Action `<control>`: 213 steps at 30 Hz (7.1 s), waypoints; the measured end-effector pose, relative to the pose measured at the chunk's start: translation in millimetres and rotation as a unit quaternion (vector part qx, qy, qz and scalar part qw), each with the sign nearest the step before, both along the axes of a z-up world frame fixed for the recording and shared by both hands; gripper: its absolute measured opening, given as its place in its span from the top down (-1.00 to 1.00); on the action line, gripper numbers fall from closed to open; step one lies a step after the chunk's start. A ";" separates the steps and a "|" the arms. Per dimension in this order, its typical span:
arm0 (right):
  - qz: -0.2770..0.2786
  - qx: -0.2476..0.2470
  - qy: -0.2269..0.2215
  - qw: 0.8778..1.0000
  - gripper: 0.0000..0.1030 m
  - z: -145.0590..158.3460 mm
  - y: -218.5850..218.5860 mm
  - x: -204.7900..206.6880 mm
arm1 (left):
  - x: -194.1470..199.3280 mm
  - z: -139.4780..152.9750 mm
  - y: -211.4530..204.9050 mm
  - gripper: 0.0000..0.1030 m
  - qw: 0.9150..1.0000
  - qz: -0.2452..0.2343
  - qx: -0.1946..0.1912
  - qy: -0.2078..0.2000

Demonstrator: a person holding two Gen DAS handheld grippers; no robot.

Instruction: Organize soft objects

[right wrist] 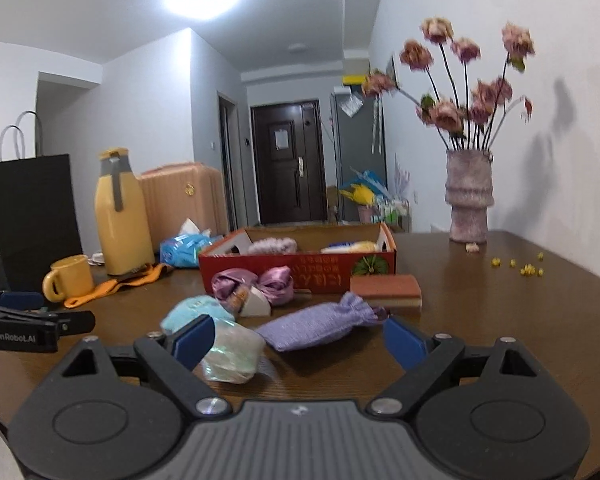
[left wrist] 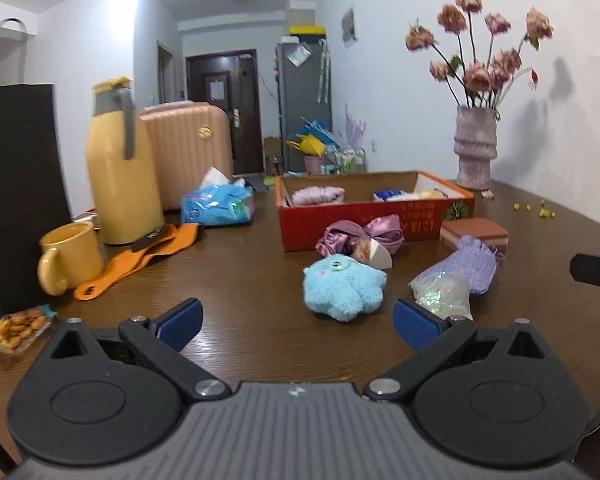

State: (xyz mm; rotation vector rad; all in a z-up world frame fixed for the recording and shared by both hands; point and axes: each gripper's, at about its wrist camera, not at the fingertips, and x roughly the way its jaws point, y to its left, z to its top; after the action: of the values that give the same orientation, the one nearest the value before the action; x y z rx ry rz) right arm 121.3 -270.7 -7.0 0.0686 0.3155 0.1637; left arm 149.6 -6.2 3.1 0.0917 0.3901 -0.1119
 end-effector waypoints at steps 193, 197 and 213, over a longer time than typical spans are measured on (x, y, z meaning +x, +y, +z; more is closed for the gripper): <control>0.119 0.008 0.104 0.987 0.77 75.6 9.5 331.7 | 317.4 72.5 -61.6 0.94 0.976 -0.146 -0.115 0.111; 0.098 -0.004 0.184 0.978 0.77 49.1 18.3 448.0 | 409.5 41.6 -82.5 0.94 0.978 -0.116 -0.088 0.152; 0.052 -0.023 0.191 0.980 0.11 68.9 2.1 479.6 | 406.4 69.3 -43.4 -0.23 0.992 -0.051 -0.020 0.114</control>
State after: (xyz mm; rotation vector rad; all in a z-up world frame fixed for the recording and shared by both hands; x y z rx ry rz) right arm 601.0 -268.5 61.9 0.0369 0.7069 0.2478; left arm 555.9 -49.6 72.4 0.0597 0.6123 -0.2318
